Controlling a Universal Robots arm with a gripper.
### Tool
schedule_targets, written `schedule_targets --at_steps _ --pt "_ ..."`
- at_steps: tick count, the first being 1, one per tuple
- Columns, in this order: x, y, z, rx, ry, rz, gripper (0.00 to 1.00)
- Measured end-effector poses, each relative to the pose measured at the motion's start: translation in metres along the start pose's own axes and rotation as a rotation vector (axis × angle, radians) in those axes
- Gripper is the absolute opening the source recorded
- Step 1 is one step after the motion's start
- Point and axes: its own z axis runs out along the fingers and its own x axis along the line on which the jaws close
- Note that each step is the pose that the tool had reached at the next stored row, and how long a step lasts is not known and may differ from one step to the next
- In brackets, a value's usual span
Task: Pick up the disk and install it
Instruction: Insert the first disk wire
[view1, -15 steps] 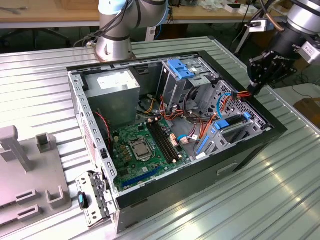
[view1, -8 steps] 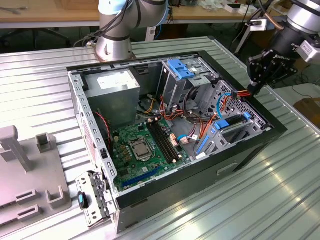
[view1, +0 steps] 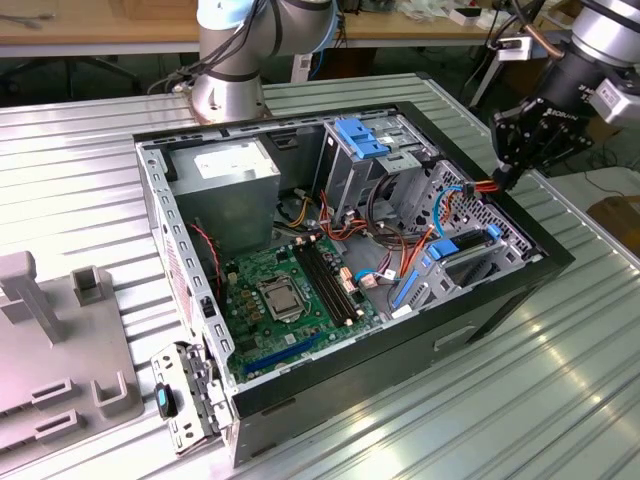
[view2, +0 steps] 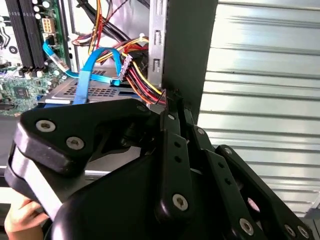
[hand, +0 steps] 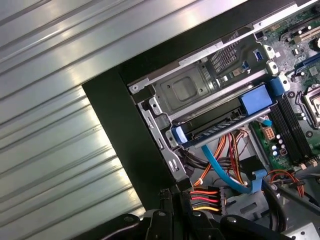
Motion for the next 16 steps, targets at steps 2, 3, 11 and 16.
schedule_targets --at_steps 2,3,11,16 --pt "-0.0056 0.0028 0.0000 0.0000 0.0001 0.002 0.17" --pt "-0.0083 0.0042 0.0000 0.0001 0.0001 0.005 0.17" --pt "-0.0098 0.0049 0.0000 0.0012 0.0025 0.100 0.17" --pt "-0.0098 0.0049 0.0000 0.0021 0.0046 0.181 0.17"
